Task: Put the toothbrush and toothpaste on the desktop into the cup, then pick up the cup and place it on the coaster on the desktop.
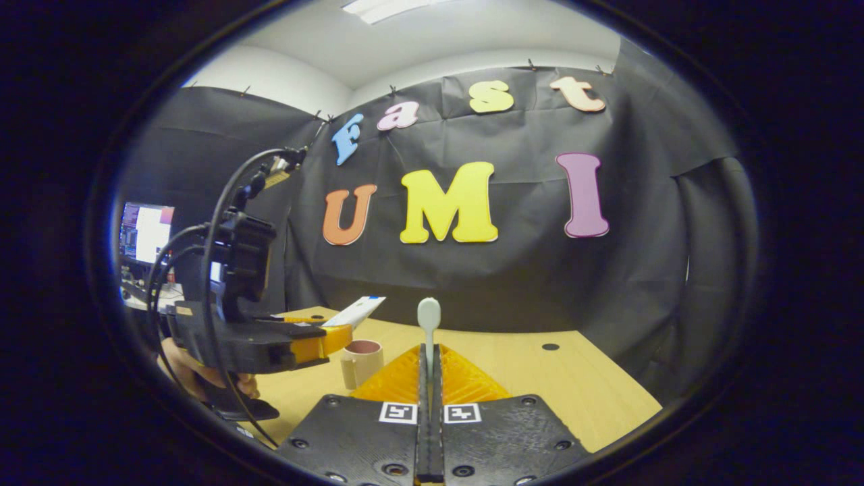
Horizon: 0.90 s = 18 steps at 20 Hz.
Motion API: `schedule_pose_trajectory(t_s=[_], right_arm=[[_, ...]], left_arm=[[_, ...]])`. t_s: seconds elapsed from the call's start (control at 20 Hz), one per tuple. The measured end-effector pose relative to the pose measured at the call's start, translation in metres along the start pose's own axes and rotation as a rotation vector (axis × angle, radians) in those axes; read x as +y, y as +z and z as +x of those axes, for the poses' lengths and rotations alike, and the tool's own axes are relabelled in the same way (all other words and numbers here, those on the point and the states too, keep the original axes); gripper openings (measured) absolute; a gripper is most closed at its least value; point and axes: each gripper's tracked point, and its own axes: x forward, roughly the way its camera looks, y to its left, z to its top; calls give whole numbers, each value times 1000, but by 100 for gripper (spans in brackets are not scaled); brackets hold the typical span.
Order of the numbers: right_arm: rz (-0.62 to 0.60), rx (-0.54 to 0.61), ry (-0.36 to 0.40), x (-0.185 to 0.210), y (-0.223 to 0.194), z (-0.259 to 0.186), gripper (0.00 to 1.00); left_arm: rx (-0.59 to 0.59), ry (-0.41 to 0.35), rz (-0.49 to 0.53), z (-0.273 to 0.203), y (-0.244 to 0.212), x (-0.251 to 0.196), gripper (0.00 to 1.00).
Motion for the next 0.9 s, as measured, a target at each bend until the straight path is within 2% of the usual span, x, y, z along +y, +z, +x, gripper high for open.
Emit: schedule_pose_trajectory(t_s=[0.2, 0.4, 0.55, 0.6, 0.75, 0.85, 0.9], right_arm=[[21, 23, -14, -17, -12, 9, 0], [89, 86, -7, -29, -27, 17, 0], [85, 104, -9, -34, -33, 19, 2], [89, 105, -3, -33, -33, 19, 0], [79, 106, -6, -36, -37, 21, 0], [79, 111, -5, -36, -39, 22, 0], [82, 111, -4, -36, -39, 22, 0]], left_arm=[[-72, -3, 25, 49, 15, 6, 41], [-55, 17, 1, 83, 2, 20, 41], [-39, 15, -45, 88, -8, 27, 42], [-37, 13, -56, 89, -10, 26, 42], [-57, 44, -35, 87, -3, 35, 45], [-84, 40, -26, 86, 4, 32, 43], [-75, 37, -18, 86, 3, 29, 51]])
